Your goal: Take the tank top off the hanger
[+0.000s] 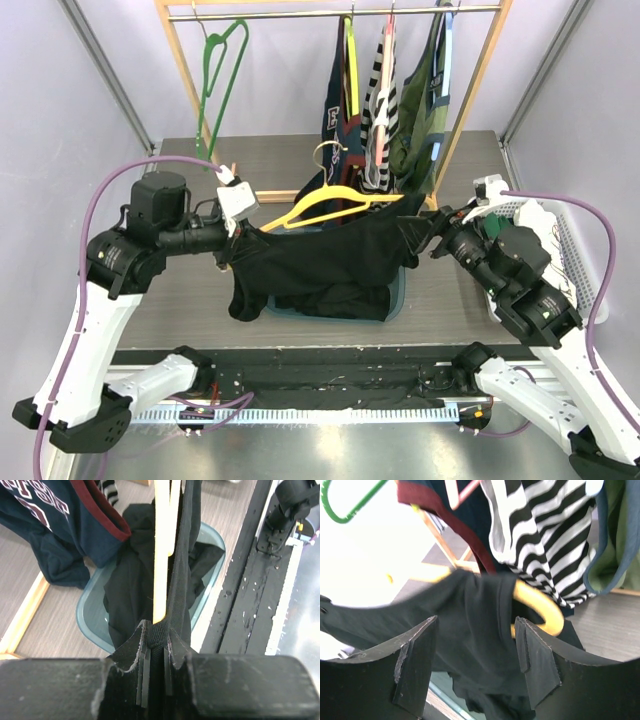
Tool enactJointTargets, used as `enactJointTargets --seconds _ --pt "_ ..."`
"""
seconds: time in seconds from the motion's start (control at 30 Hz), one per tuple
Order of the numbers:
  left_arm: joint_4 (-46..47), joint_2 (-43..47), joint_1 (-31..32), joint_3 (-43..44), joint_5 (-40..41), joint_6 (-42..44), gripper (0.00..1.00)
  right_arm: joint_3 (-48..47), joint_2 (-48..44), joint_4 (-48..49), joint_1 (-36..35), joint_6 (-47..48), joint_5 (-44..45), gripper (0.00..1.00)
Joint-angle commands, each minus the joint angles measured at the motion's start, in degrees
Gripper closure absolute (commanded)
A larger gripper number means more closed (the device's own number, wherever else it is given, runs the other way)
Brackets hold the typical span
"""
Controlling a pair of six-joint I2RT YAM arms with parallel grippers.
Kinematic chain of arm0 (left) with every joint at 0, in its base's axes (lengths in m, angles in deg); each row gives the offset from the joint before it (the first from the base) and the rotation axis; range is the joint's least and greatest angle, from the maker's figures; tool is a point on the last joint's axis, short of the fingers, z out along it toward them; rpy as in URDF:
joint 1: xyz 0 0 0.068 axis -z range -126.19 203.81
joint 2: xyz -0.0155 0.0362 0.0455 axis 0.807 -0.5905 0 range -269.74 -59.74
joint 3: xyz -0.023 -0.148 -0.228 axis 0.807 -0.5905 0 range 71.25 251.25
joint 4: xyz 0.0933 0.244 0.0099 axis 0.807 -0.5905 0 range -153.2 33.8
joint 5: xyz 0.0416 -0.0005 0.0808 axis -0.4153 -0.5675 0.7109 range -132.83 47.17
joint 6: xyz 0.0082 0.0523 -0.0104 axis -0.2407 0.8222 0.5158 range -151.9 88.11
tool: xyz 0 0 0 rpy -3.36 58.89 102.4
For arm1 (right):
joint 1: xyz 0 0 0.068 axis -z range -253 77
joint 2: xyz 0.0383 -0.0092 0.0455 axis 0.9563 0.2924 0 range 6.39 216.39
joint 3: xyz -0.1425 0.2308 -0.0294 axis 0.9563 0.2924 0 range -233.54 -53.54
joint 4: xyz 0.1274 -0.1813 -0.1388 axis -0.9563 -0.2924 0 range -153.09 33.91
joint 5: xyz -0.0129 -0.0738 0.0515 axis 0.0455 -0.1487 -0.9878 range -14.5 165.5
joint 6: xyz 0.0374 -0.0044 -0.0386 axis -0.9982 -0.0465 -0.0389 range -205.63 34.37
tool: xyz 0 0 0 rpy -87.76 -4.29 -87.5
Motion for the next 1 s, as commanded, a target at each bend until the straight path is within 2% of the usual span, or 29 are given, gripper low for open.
enactJointTargets --seconds 0.0,0.5,0.83,0.97 --pt "1.1 1.7 0.3 -0.7 -1.2 1.8 1.00 -2.4 -0.2 5.5 0.3 -1.3 1.5 0.31" --pt "1.7 2.1 0.3 -0.1 -1.6 1.9 1.00 -1.6 3.6 7.3 0.2 -3.5 -2.0 0.37" --pt "1.6 2.7 0.3 -0.3 -1.2 2.0 1.00 0.5 -1.5 3.1 0.2 -1.7 2.4 0.36" --pt "1.7 2.6 0.2 0.2 -1.5 1.9 1.00 0.4 -0.5 3.2 0.2 -2.1 2.0 0.37"
